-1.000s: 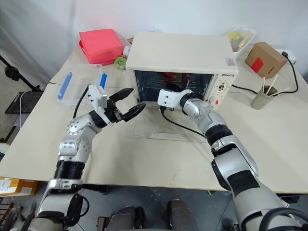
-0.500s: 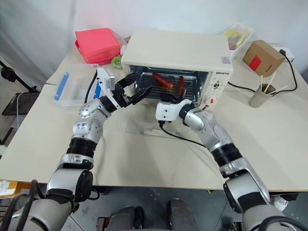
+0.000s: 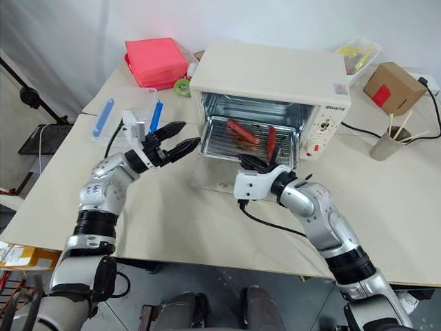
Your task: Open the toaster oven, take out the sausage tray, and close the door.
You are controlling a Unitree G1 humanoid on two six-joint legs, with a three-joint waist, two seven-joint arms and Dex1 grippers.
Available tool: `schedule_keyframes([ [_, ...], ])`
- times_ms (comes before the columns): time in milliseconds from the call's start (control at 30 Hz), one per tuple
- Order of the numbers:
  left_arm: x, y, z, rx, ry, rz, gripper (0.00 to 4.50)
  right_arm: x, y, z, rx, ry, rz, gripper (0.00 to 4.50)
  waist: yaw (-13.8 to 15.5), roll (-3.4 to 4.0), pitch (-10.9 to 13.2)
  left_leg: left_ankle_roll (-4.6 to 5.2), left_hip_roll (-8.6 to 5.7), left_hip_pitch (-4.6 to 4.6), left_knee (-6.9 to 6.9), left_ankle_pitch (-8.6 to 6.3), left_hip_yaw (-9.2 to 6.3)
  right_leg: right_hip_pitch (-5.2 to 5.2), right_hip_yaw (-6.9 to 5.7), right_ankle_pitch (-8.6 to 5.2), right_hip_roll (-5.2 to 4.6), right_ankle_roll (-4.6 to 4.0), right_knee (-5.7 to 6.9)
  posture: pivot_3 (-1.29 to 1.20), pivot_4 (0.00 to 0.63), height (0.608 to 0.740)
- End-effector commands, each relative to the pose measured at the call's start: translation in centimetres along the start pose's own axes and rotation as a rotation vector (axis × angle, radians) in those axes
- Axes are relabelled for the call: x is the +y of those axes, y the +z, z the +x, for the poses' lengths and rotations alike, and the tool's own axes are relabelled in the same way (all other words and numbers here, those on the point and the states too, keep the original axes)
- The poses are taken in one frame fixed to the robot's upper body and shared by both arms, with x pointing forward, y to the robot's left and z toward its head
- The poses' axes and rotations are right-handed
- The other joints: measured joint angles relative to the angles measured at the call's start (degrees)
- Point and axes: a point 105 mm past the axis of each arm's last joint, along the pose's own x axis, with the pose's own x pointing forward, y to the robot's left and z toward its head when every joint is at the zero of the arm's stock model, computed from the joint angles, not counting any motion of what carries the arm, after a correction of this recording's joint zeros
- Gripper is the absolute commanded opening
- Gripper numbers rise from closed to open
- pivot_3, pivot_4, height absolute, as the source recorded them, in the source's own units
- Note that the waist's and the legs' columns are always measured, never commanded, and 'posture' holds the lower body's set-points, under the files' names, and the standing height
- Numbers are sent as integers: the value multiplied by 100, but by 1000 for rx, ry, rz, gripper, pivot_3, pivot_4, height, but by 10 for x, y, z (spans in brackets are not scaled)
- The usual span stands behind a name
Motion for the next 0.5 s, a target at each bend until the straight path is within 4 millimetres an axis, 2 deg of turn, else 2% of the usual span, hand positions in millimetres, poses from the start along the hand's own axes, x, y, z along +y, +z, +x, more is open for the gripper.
schedule_keyframes([
  [33, -8, 12, -5, 3, -26, -74, 4500, -10, 13, -9, -37, -37, -22, 5, -1, 0, 0, 0, 0, 0, 1, 0, 0, 1, 0, 0, 0, 0, 0, 0, 150, 740],
  [100, -12, 7, -12, 74, -33, -151, 4500, -1, 17, -12, -41, 2, -20, 5, -2, 0, 0, 0, -2, 1, 4, 0, 0, 2, 1, 0, 0, 0, 0, 0, 150, 740],
  [200, -24, 4, -23, 138, -71, -295, 4500, 2, 29, -17, -70, -4, -11, 5, -21, 0, 0, 0, -1, 1, 2, 0, -1, 1, 1, 0, 0, 0, 4, 0, 150, 740],
  [333, -42, 2, -33, 224, -124, -660, 4500, 6, 33, -21, -94, 30, -23, 5, -24, 0, 0, -3, 0, 4, 5, 2, -2, 0, 2, 0, 2, 0, 11, 0, 150, 740],
  [500, -43, -2, -28, 232, -93, -782, 4500, 8, 40, -20, -146, 70, -47, 5, -4, 0, 0, -3, -4, 5, 12, 1, -6, 3, 2, 0, 0, 0, 14, 0, 150, 740],
])
